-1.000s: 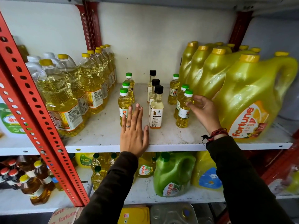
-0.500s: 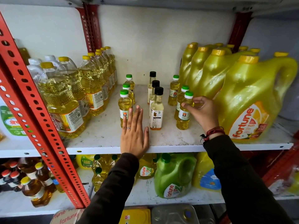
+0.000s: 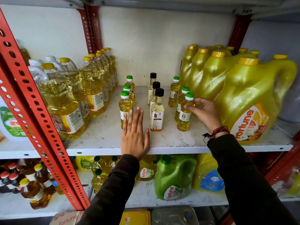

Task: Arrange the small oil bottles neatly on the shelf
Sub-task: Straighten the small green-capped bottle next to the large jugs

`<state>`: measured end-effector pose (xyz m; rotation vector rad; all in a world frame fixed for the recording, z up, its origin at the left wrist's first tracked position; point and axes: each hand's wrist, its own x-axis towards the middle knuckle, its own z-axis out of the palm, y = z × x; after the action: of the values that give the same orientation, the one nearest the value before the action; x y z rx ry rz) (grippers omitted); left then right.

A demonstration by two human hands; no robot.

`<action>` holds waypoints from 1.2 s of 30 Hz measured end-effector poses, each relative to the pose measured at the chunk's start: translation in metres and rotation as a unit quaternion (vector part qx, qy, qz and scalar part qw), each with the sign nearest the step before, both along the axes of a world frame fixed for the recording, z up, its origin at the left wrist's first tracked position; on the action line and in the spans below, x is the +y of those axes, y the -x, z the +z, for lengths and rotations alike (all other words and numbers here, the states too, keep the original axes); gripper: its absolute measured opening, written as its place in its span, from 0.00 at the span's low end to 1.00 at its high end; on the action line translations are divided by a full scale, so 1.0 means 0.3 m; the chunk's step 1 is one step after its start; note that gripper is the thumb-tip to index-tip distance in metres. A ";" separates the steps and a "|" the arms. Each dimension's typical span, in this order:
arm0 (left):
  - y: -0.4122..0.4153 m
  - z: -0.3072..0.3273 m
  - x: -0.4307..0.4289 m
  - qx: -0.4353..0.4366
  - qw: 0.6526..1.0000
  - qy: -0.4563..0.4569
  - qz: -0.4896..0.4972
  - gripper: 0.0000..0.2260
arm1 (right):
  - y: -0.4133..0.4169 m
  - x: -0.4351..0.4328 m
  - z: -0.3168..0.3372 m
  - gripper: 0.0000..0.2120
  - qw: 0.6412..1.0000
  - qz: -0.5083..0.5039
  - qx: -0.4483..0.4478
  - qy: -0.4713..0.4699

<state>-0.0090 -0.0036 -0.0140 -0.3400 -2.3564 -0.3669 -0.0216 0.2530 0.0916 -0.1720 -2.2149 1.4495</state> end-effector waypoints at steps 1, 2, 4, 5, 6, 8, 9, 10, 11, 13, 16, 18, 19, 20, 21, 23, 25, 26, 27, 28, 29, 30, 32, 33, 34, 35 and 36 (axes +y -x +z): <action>0.001 0.000 0.000 0.000 1.000 0.000 0.000 0.31 | 0.000 0.000 0.001 0.19 1.000 -0.005 0.001 0.003; 0.002 0.001 0.001 -0.001 1.000 -0.001 0.000 0.31 | 0.000 0.000 0.001 0.19 1.000 -0.012 0.002 0.005; 0.002 0.000 0.002 -0.004 1.000 0.000 0.000 0.31 | -0.001 -0.006 0.000 0.19 1.000 -0.030 0.008 -0.002; 0.001 -0.001 0.002 -0.005 1.000 0.001 0.001 0.31 | -0.003 -0.011 -0.001 0.19 0.999 -0.039 0.014 -0.009; 0.000 -0.002 0.004 -0.006 1.000 0.001 0.002 0.31 | -0.006 -0.015 -0.002 0.20 0.999 -0.046 0.019 -0.016; 0.000 -0.001 0.006 -0.006 1.000 0.000 0.003 0.31 | -0.009 -0.021 -0.002 0.21 0.997 -0.058 0.029 -0.030; -0.002 0.000 0.002 -0.006 1.000 -0.002 0.004 0.31 | -0.012 -0.027 -0.002 0.22 0.997 -0.061 0.033 -0.035; -0.004 0.001 -0.001 -0.005 1.000 -0.002 0.004 0.31 | -0.013 -0.033 -0.003 0.23 0.997 -0.063 0.036 -0.039; -0.004 0.001 0.000 -0.005 1.000 -0.002 0.004 0.31 | -0.013 -0.034 -0.004 0.24 0.996 -0.065 0.035 -0.042; -0.004 0.002 0.000 -0.004 1.000 -0.002 0.002 0.31 | -0.010 -0.033 -0.010 0.25 0.996 -0.066 0.032 -0.048; -0.002 0.003 -0.001 -0.001 1.000 0.002 0.001 0.31 | -0.007 -0.031 -0.019 0.27 0.997 -0.057 0.028 -0.043; 0.000 0.005 0.000 0.002 1.000 0.005 0.002 0.31 | -0.007 -0.034 -0.017 0.28 0.997 -0.057 0.030 -0.035; 0.001 0.005 0.000 0.001 1.000 0.005 0.002 0.31 | -0.008 -0.036 -0.016 0.28 0.997 -0.059 0.032 -0.033; 0.000 0.004 -0.001 0.001 1.000 0.004 0.002 0.31 | -0.011 -0.038 -0.013 0.28 0.997 -0.061 0.033 -0.034; -0.001 0.004 0.000 -0.001 1.000 0.003 0.003 0.31 | -0.016 -0.040 -0.009 0.28 0.997 -0.063 0.033 -0.038; -0.001 0.004 0.001 -0.005 1.000 0.002 0.006 0.31 | -0.034 -0.041 0.000 0.27 0.996 -0.067 0.029 -0.048; -0.001 0.004 0.001 -0.008 1.000 0.003 0.008 0.31 | -0.058 -0.041 0.006 0.27 0.996 -0.067 0.025 -0.054; -0.003 0.004 0.001 -0.007 1.000 0.005 0.009 0.31 | -0.072 -0.040 0.007 0.26 0.996 -0.068 0.025 -0.054; -0.004 0.005 0.000 -0.006 1.000 0.006 0.010 0.31 | -0.086 -0.040 0.007 0.26 0.996 -0.070 0.024 -0.051; -0.006 0.005 0.001 -0.003 1.000 0.006 0.010 0.31 | -0.102 -0.039 0.005 0.26 0.996 -0.072 0.023 -0.049; -0.007 0.006 0.002 -0.002 1.000 0.005 0.010 0.31 | -0.118 -0.038 0.003 0.26 0.996 -0.075 0.023 -0.047; -0.008 0.006 0.002 -0.001 1.000 0.004 0.010 0.31 | -0.134 -0.038 0.001 0.26 0.995 -0.078 0.023 -0.048; -0.010 0.007 0.003 0.001 1.000 0.004 0.012 0.31 | -0.165 -0.036 -0.004 0.25 0.994 -0.089 0.027 -0.059; -0.011 0.007 0.003 0.001 1.000 0.003 0.012 0.32 | -0.180 -0.035 -0.007 0.25 0.993 -0.093 0.031 -0.063; -0.011 0.008 0.003 0.000 1.000 0.002 0.013 0.32 | -0.194 -0.033 -0.008 0.25 0.993 -0.096 0.034 -0.065; -0.010 0.009 0.003 -0.001 1.000 0.002 0.014 0.32 | -0.206 -0.031 -0.009 0.24 0.992 -0.098 0.036 -0.066; -0.010 0.009 0.003 -0.002 1.000 0.003 0.015 0.32 | -0.218 -0.030 -0.009 0.24 0.992 -0.100 0.038 -0.067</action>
<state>-0.0059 -0.0028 -0.0113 -0.3059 -2.3647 -0.3478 0.0438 0.2442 0.0888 -0.2805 -2.1572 1.1779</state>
